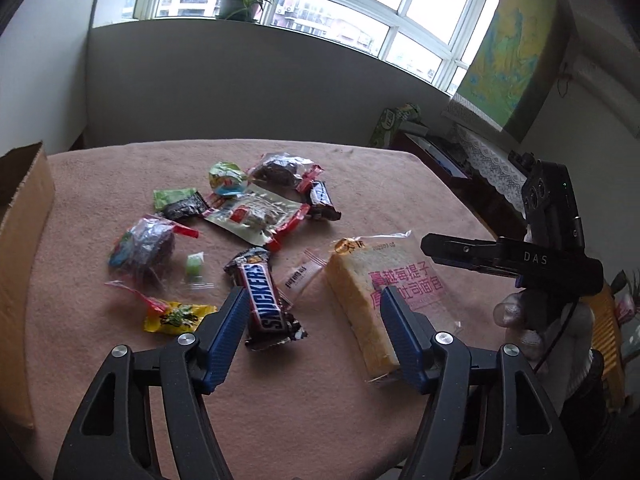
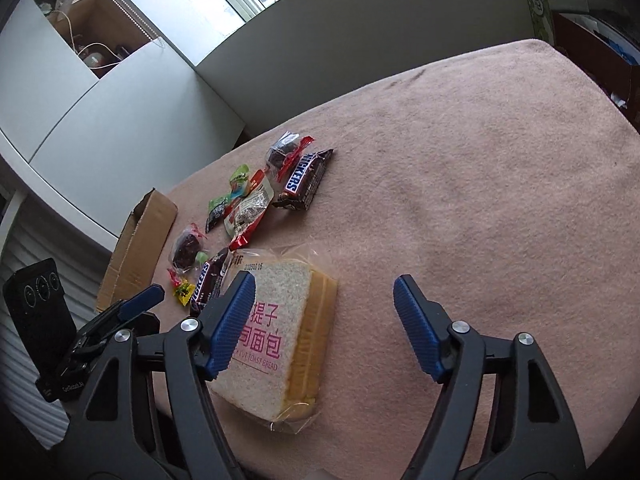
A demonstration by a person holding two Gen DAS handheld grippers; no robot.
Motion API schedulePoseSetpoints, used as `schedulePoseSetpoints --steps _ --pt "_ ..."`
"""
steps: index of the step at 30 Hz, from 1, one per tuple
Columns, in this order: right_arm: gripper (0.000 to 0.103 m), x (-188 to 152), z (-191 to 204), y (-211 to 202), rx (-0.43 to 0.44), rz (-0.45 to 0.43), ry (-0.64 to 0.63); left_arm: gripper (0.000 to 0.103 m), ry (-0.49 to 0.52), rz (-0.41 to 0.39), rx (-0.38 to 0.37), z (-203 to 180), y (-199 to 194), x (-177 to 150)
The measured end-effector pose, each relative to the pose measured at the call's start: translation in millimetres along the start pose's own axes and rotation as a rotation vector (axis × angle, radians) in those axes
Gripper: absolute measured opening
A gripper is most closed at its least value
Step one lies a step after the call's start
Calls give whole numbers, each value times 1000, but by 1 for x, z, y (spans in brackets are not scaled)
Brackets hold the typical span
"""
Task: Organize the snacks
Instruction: 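Move the left tool to the bread loaf bag and close on it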
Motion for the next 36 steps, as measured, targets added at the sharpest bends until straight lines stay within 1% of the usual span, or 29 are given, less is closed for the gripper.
schedulePoseSetpoints --steps 2,5,10,13,14,16,18,19,24,27,28,36 --pt "75 -5 -4 1 24 17 18 67 -1 42 -31 -6 6 -6" --pt "71 -12 -4 4 32 38 9 67 -2 93 -69 -13 12 -12" --pt "70 -20 1 11 33 70 -8 67 -1 148 -99 -21 20 -19" --pt "66 -22 4 12 40 80 -14 55 -7 181 -123 -22 28 -21" --pt "64 -23 4 13 45 86 -11 54 -10 186 -131 -24 30 -21" --pt "61 -25 5 14 59 90 -8 48 -10 188 -149 -27 33 -21" --pt "49 -26 7 14 90 102 -2 43 -4 184 -157 -30 31 -20" --pt "46 -27 8 16 107 109 3 40 -1 182 -161 -32 32 -20" --pt "46 -29 15 18 90 112 -30 39 12 185 -177 -38 34 -19" --pt "46 -29 15 19 96 109 -24 39 17 178 -177 -41 33 -18" --pt "46 -29 15 18 98 108 -21 39 18 176 -177 -43 38 -16" --pt "46 -27 24 15 69 90 -53 39 34 146 -162 -44 32 -12"
Point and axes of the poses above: each gripper's, at about its wrist camera, not at the fingertips, and y roughly the way its jaws point, z to its left, x to its top, the point moved 4 cm from there along y, roughly the way its jaws point, and after that the axes turned 14 degrees about x, right-handed, at the moved point
